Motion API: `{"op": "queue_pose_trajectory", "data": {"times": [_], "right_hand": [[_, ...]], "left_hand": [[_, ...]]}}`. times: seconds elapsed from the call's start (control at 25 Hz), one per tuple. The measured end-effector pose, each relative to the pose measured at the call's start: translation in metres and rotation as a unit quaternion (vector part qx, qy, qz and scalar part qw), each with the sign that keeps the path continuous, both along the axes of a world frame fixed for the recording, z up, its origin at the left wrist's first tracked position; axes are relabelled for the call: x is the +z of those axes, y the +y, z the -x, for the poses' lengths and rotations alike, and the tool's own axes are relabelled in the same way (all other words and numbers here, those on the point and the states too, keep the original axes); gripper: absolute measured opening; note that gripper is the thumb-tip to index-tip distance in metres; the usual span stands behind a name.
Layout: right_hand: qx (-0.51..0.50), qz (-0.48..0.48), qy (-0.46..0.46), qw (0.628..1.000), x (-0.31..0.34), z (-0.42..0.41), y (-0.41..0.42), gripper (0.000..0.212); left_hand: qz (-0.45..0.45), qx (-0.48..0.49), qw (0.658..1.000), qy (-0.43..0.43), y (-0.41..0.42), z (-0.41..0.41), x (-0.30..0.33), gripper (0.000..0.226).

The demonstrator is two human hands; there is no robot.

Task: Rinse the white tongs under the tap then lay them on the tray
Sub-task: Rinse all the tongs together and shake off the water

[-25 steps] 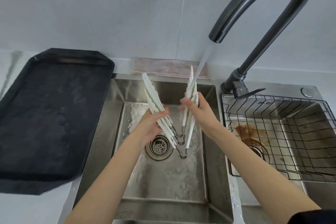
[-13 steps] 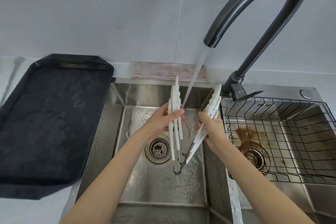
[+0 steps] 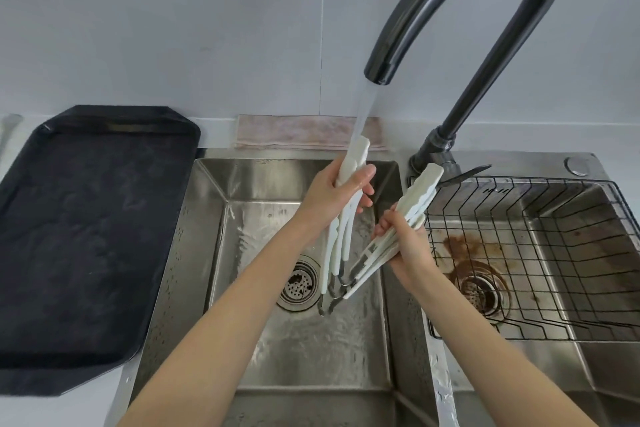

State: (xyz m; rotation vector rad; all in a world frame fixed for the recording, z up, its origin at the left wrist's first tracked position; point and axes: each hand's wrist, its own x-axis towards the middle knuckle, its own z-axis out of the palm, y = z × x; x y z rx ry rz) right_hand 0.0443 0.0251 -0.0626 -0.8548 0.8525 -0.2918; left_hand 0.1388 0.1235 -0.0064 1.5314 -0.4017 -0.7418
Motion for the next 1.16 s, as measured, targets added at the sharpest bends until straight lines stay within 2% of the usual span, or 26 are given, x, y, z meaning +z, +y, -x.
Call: {"op": "queue_pose_trajectory", "data": {"times": [0.16, 0.32, 0.4, 0.56, 0.64, 0.72, 0.8, 0.88, 1.0, 1.16], "right_hand": [[-0.006, 0.079, 0.045, 0.996, -0.006, 0.002, 0.002, 0.013], [0.009, 0.172, 0.080, 0.982, 0.008, 0.001, 0.010, 0.023], [0.033, 0.198, 0.088, 0.976, 0.018, -0.002, 0.014, 0.025], [0.095, 0.235, 0.104, 0.962, 0.029, -0.019, 0.020, 0.023], [0.116, 0.249, 0.104, 0.956, 0.035, -0.031, 0.024, 0.019], [0.118, 0.238, 0.100, 0.959, 0.040, -0.043, 0.028, 0.016], [0.111, 0.206, 0.085, 0.968, 0.046, -0.055, 0.032, 0.016], [0.121, 0.180, 0.074, 0.973, 0.052, -0.063, 0.035, 0.014], [0.144, 0.146, 0.044, 0.978, 0.055, -0.068, 0.033, 0.012], [0.204, 0.126, 0.021, 0.971, 0.050, -0.058, 0.026, 0.020]], "left_hand": [[-0.033, 0.005, 0.999, -0.023, 0.003, 0.000, -0.003, 0.027], [-0.027, 0.055, 0.998, -0.002, 0.007, -0.004, -0.008, 0.047], [-0.010, 0.091, 0.995, 0.025, 0.011, -0.007, -0.012, 0.043], [0.022, 0.207, 0.969, 0.130, 0.032, -0.015, -0.030, 0.015], [0.035, 0.217, 0.960, 0.170, 0.048, -0.012, -0.039, 0.019], [0.016, 0.187, 0.966, 0.176, 0.058, -0.005, -0.046, 0.018], [0.006, 0.161, 0.971, 0.179, 0.060, 0.003, -0.048, 0.008], [0.047, 0.173, 0.960, 0.216, 0.059, 0.004, -0.046, 0.005], [0.104, 0.193, 0.943, 0.252, 0.061, 0.000, -0.042, 0.011], [0.104, 0.187, 0.938, 0.271, 0.064, 0.003, -0.044, 0.017]]}}
